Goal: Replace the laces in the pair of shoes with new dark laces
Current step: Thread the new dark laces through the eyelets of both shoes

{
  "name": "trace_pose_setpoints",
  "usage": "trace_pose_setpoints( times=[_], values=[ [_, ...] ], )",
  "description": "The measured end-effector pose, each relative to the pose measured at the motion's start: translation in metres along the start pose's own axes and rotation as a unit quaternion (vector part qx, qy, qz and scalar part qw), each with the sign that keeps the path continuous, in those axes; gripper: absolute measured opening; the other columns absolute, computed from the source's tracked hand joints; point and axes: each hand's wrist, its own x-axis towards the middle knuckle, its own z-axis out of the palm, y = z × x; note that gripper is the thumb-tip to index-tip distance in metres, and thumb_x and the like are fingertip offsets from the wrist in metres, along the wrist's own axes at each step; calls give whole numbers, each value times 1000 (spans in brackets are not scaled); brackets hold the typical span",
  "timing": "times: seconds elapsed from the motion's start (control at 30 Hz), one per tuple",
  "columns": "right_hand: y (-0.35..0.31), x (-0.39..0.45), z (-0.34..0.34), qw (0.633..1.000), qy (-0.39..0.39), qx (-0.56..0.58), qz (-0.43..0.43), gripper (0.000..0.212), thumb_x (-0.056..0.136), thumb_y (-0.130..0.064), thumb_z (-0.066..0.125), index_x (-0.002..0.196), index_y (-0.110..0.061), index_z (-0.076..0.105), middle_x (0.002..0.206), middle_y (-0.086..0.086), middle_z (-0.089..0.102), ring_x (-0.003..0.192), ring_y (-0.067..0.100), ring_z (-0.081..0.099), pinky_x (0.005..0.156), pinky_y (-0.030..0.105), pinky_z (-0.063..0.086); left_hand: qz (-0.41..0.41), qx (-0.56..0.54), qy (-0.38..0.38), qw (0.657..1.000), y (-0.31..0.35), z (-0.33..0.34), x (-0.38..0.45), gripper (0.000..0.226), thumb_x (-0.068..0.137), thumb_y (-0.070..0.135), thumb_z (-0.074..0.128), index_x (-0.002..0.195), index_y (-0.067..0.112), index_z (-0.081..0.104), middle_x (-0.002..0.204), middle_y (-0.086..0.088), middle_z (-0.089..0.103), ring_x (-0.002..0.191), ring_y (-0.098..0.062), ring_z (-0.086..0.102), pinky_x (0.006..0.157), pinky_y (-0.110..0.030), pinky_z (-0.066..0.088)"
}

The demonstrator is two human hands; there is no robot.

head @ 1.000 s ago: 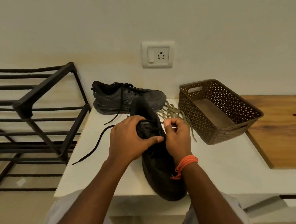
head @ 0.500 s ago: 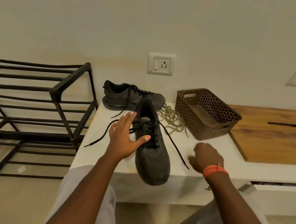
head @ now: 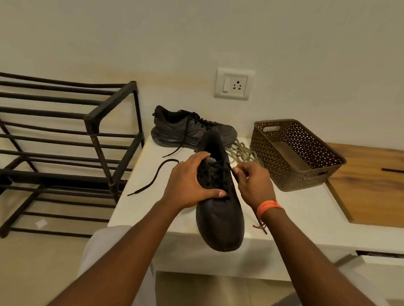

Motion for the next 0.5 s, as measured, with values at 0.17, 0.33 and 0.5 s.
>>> trace_pose_setpoints(
  times=[0.17, 0.33, 0.5],
  values=[
    [5, -2, -3, 995, -72, 75, 0, 30, 95, -41, 55, 95, -14, 67, 87, -2, 67, 81, 14, 64, 75, 32, 52, -8, -80, 2, 997, -6, 8, -5, 103, 63, 46, 86, 147, 35, 27, 152, 11, 33, 134, -12, 38, 109, -33, 38],
    [-5, -1, -2, 997, -38, -8, -66, 21, 96, -30, 56, 85, -13, 64, 75, 1, 63, 71, 17, 57, 65, 34, 48, -15, -65, -8, 998, -7, 2, -5, 103, 60, 54, 85, 146, 39, 30, 153, 11, 34, 134, -14, 39, 109, -37, 39],
    [31, -2, -37, 990, 33, -139, 19, 21, 95, -30, 54, 85, -19, 68, 81, 2, 68, 74, 22, 59, 66, 32, 47, -26, -40, 10, 999, -12, -1, -5, 93, 51, 72, 79, 131, 50, 38, 143, 16, 41, 127, -12, 44, 104, -44, 45]
  ],
)
